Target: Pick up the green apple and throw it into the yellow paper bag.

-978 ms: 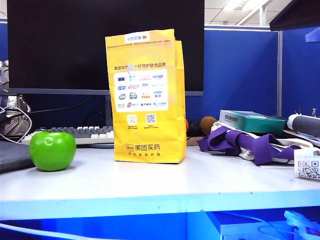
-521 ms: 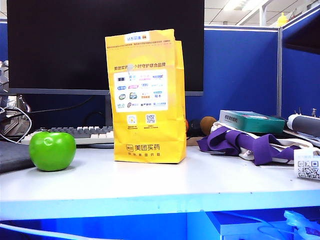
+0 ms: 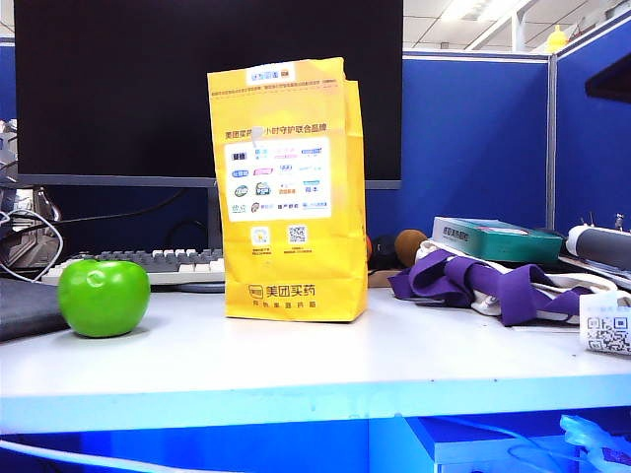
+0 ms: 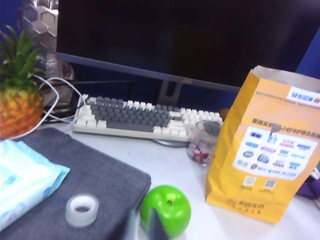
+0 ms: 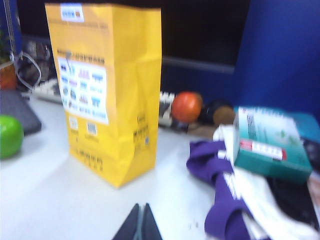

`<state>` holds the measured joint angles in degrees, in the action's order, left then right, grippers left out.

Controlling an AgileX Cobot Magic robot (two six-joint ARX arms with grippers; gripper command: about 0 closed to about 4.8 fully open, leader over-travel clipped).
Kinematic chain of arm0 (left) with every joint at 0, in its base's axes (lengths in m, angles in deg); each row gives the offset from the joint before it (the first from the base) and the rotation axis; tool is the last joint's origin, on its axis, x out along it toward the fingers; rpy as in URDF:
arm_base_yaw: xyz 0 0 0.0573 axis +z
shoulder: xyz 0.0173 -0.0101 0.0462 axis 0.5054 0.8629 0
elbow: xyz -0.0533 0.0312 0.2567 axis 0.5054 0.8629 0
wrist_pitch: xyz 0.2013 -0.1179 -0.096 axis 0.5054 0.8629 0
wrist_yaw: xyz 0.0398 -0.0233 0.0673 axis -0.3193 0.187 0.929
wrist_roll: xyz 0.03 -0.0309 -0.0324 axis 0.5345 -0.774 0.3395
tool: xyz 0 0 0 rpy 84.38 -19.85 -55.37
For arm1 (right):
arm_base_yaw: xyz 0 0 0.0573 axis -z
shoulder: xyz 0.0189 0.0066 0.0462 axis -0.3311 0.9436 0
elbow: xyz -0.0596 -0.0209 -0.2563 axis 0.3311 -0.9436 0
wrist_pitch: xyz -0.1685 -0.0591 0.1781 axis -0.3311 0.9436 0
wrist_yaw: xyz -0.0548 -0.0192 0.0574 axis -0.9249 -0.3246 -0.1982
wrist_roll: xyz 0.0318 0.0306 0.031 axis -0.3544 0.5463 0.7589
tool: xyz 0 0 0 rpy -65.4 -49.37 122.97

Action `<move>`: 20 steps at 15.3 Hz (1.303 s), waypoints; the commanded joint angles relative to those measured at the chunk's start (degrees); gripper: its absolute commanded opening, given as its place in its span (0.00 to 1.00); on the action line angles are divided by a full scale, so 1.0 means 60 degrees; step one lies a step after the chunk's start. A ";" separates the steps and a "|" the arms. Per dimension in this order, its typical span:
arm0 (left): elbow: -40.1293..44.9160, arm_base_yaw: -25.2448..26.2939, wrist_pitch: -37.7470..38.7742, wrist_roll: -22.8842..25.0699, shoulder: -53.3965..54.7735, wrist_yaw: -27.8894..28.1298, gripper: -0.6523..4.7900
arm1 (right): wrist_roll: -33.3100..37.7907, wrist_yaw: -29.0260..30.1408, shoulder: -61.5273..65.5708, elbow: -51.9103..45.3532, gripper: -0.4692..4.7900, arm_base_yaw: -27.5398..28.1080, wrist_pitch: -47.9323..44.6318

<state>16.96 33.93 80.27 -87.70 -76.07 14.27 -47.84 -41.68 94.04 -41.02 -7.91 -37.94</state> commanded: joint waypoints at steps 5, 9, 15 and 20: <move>-0.0004 0.0007 -0.0175 -0.0022 0.0007 -0.0007 0.25 | 0.0058 -0.0044 -0.0004 0.0025 0.08 -0.0004 0.0546; -0.0004 0.0004 -0.0171 -0.0022 0.0004 -0.0007 0.25 | 0.0058 -0.0044 -0.0947 -0.0342 0.08 0.0007 0.0561; 0.1781 -0.0004 -0.2033 -0.0022 -0.0022 0.0102 0.25 | 0.0058 -0.0011 -0.2962 -0.0474 0.08 0.1100 0.2004; 0.3140 -0.0295 -0.3548 -0.0025 -0.0022 0.0015 0.25 | 0.0058 -0.0076 -0.2962 -0.0652 0.08 0.2076 0.2073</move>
<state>35.65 32.55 60.41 -87.87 -76.14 14.70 -47.73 -42.12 76.31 -44.52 4.29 -24.50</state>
